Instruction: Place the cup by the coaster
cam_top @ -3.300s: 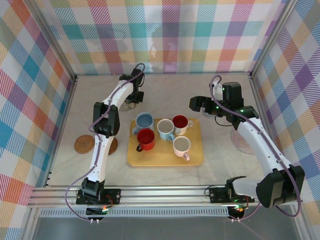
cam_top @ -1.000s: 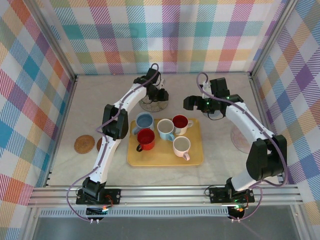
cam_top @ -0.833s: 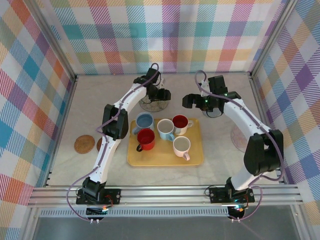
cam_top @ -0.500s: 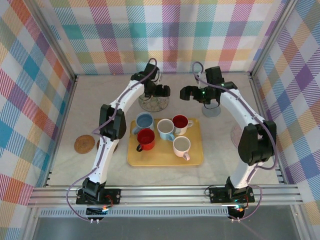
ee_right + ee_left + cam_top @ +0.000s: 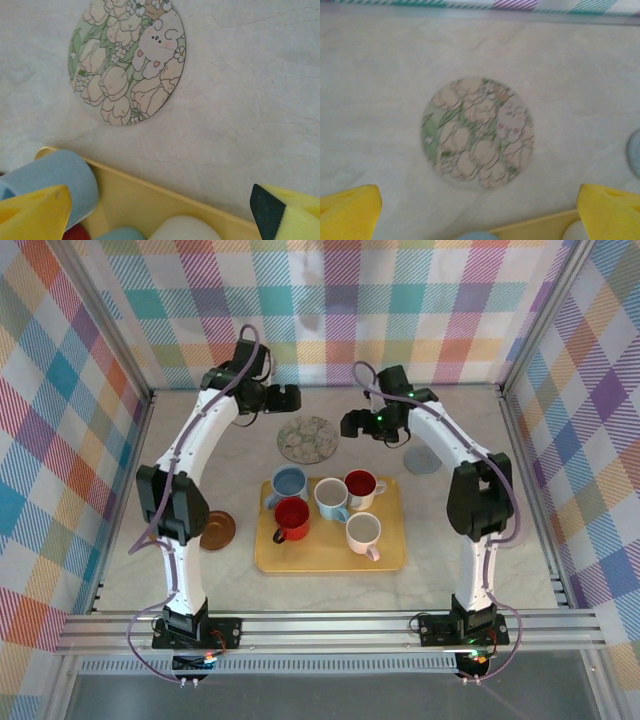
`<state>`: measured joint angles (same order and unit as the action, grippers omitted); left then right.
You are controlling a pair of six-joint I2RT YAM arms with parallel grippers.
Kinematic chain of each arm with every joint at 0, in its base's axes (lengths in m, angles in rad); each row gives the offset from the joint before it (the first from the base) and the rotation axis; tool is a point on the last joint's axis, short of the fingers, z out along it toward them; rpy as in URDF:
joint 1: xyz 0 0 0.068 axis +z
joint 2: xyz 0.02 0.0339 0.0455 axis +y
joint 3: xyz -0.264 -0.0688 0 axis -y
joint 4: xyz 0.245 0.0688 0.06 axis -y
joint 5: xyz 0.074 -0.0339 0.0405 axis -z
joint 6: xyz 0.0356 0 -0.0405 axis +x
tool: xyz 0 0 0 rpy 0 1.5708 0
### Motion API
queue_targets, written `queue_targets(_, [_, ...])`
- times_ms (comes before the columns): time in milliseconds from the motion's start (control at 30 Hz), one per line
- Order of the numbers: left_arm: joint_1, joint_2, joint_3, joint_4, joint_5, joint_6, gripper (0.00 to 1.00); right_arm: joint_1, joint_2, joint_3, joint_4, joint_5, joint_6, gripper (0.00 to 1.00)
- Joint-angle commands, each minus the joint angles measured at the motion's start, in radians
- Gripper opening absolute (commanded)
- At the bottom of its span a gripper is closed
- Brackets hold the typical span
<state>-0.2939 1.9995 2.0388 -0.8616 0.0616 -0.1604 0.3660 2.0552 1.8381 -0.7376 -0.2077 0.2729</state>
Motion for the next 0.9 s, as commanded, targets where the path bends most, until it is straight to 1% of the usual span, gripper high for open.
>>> queue_targets(0, [0.018, -0.089, -0.119, -0.014, -0.052, 0.034, 1.0, 0.027, 0.066, 0.072, -0.061, 0.07, 0.02, 0.92])
queue_targets(133, [0.041, -0.179, -0.268, 0.018, -0.065, 0.056, 1.0, 0.062, 0.166, 0.172, -0.097, 0.12, 0.007, 0.91])
queue_targets(267, [0.076, -0.239, -0.353, 0.041, -0.054, 0.059, 1.0, 0.091, 0.267, 0.292, -0.147, 0.169, 0.006, 0.92])
queue_targets(500, [0.112, -0.296, -0.455, 0.047, -0.069, 0.061, 1.0, 0.112, 0.389, 0.392, -0.14, 0.207, 0.003, 0.88])
queue_targets(700, [0.124, -0.341, -0.537, 0.046, -0.081, 0.054, 1.0, 0.136, 0.465, 0.459, -0.098, 0.249, -0.026, 0.87])
queue_targets(867, [0.132, -0.36, -0.554, 0.03, -0.096, 0.07, 1.0, 0.156, 0.509, 0.492, -0.073, 0.255, -0.037, 0.87])
